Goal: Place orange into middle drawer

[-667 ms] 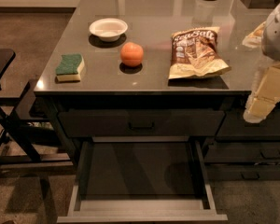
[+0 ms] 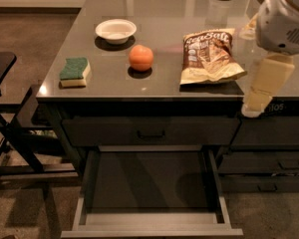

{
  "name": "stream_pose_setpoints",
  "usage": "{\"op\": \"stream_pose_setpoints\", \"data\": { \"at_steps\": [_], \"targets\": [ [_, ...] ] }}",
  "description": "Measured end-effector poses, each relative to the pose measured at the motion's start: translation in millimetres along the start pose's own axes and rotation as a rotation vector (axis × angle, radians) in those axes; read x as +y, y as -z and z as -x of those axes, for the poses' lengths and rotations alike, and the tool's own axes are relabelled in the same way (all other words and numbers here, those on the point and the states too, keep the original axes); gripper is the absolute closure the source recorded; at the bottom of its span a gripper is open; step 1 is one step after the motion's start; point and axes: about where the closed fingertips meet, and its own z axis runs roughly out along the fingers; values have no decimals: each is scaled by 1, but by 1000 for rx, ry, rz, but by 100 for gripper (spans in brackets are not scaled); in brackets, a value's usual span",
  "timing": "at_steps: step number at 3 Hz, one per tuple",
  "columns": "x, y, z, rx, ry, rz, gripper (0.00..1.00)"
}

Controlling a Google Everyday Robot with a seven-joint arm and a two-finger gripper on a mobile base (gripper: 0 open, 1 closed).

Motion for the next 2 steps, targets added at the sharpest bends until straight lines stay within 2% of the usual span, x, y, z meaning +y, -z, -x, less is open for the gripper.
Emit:
{"op": "stream_pose_setpoints", "data": {
  "at_steps": [1,2],
  "targets": [
    [-14,-7,28,-3,46,-2,0],
    [-14,-7,28,-4,46,-2,0]
  ]
}}
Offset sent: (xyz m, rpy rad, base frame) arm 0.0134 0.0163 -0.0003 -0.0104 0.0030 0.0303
